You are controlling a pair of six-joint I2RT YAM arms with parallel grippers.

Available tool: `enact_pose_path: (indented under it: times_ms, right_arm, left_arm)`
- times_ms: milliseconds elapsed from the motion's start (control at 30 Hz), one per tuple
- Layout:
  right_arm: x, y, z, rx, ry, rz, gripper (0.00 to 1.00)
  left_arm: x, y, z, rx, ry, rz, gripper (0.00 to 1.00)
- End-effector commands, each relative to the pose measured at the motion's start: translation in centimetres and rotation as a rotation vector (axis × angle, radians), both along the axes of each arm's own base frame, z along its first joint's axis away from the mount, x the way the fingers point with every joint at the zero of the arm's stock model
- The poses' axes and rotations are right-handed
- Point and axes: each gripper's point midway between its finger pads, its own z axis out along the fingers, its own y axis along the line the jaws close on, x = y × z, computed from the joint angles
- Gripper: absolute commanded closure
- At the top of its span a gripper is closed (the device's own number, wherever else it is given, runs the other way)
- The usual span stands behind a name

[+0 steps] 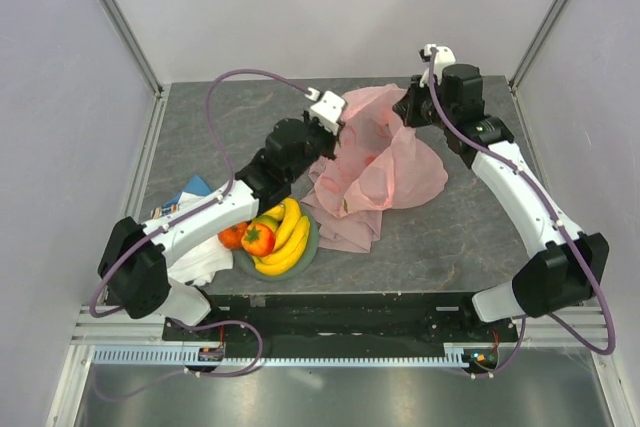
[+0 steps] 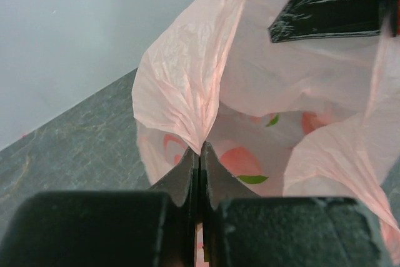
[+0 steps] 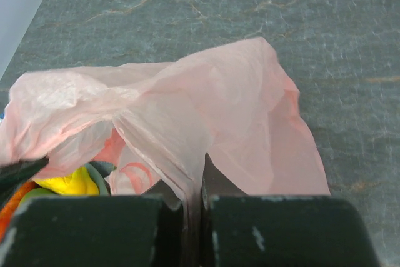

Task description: Place the fruits into the plastic bag

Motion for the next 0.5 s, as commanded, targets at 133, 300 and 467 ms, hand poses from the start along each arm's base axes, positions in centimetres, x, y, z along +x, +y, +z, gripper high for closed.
enact_pose_path:
  times_ms: [133,300,467]
  right_arm:
    - [5.4,8.0,5.7,-0.076,-0.224,0.135,0.98]
    - [8.5,16.0,5.1,-0.126,-0.284,0.192,0.96]
    - [8.8,23.9,3.7,-0.158,-0.355,0.271,0.92]
  left_arm:
    - [2.0,5.9,6.2,-0.217,0.029,0.038,0.98]
    - [0.9,10.1,6.7,-0.184,0.045,0.133,0.99]
    - [-1.1,15.5,6.5,-0.145,0.075,0.257,0.99]
